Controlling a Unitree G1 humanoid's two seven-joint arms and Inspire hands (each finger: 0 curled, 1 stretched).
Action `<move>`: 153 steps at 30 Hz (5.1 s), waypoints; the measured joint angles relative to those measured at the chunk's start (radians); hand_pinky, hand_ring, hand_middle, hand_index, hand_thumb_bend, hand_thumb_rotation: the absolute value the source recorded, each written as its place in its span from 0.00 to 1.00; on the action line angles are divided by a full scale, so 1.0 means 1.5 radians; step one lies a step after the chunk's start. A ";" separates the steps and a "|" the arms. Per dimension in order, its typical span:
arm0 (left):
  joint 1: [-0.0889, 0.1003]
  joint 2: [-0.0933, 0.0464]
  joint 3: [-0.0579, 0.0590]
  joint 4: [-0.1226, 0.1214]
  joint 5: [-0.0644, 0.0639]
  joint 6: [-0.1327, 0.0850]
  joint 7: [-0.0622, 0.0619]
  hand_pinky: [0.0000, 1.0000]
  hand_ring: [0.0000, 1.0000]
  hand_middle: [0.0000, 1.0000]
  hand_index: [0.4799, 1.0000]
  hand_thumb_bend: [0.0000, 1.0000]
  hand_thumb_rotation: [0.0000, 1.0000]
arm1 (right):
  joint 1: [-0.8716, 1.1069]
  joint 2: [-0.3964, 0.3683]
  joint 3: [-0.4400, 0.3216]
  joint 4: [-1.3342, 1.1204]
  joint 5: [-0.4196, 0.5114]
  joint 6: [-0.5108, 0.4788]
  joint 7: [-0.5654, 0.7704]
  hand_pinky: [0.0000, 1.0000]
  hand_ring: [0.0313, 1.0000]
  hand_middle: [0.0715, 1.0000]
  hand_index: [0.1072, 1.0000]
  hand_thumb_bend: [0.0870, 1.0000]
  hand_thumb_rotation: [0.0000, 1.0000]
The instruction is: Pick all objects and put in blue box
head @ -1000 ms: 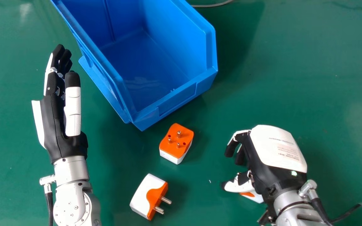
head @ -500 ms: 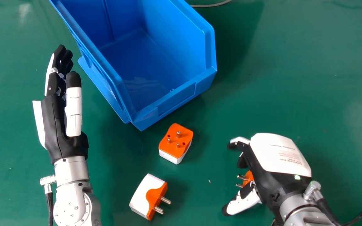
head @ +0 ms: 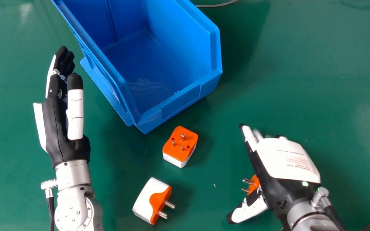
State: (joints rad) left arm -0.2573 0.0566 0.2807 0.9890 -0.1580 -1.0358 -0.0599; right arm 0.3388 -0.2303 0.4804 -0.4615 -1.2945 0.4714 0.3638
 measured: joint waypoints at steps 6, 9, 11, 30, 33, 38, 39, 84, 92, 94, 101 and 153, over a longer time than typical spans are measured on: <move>0.000 0.000 0.000 0.000 0.000 0.000 0.000 0.93 0.93 0.91 0.77 0.82 0.83 | 0.030 0.018 -0.003 -0.030 -0.048 0.002 0.008 1.00 1.00 1.00 1.00 1.00 0.25; 0.001 0.000 0.000 0.000 0.000 0.000 -0.001 0.93 0.93 0.91 0.77 0.82 0.83 | 0.048 0.020 -0.007 -0.048 -0.064 -0.002 0.009 1.00 1.00 1.00 1.00 1.00 0.25; 0.001 0.000 0.000 0.000 0.000 0.000 -0.001 0.93 0.93 0.91 0.77 0.82 0.83 | 0.062 0.021 -0.011 -0.064 -0.071 -0.004 0.009 1.00 1.00 1.00 1.00 1.00 0.25; 0.001 -0.001 0.000 -0.010 0.000 0.000 -0.001 0.93 0.93 0.92 0.80 0.84 0.83 | 0.126 0.048 -0.038 -0.095 -0.145 -0.045 0.035 1.00 1.00 1.00 1.00 1.00 0.28; 0.001 -0.001 0.000 -0.010 0.000 0.001 -0.001 0.93 0.93 0.92 0.79 0.83 0.83 | 0.128 0.053 -0.039 -0.079 -0.145 -0.047 0.033 1.00 1.00 1.00 1.00 1.00 0.25; 0.001 -0.001 0.000 -0.012 0.000 0.001 0.000 0.94 0.93 0.92 0.79 0.83 0.83 | 0.125 0.057 -0.043 -0.051 -0.140 -0.050 0.009 1.00 1.00 1.00 1.00 0.99 0.22; 0.001 -0.001 0.000 -0.012 0.000 0.001 0.000 0.94 0.93 0.92 0.79 0.84 0.83 | 0.123 0.057 -0.044 -0.044 -0.137 -0.052 0.001 1.00 1.00 1.00 1.00 0.99 0.22; 0.001 0.000 0.000 -0.013 0.000 0.002 0.000 0.93 0.93 0.91 0.78 0.82 0.82 | 0.071 0.003 -0.072 0.056 -0.001 -0.103 -0.137 0.44 0.66 0.72 0.72 0.55 0.01; 0.001 0.000 0.000 -0.012 0.000 0.002 0.000 0.93 0.93 0.91 0.77 0.82 0.82 | 0.063 0.002 -0.095 0.074 0.055 -0.110 -0.180 0.27 0.49 0.57 0.58 0.51 0.00; 0.001 0.000 0.000 -0.012 0.000 0.002 0.000 0.93 0.93 0.91 0.77 0.82 0.82 | 0.063 0.000 -0.102 0.074 0.074 -0.114 -0.187 0.25 0.46 0.53 0.56 0.50 0.00; 0.002 0.000 0.000 -0.013 0.000 0.002 -0.001 0.93 0.93 0.91 0.77 0.81 0.81 | 0.063 -0.008 -0.103 0.074 0.104 -0.121 -0.198 0.23 0.40 0.48 0.51 0.48 0.00; 0.002 -0.002 0.000 -0.004 0.002 0.000 0.008 0.92 0.93 0.91 0.75 0.78 0.81 | 0.031 0.019 -0.113 0.138 0.256 -0.350 -0.547 0.26 0.34 0.43 0.47 0.46 0.00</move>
State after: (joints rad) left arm -0.2539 0.0540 0.2808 0.9824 -0.1554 -1.0351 -0.0475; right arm 0.3851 -0.2011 0.3106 -0.2546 -0.9108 -0.0541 -0.4570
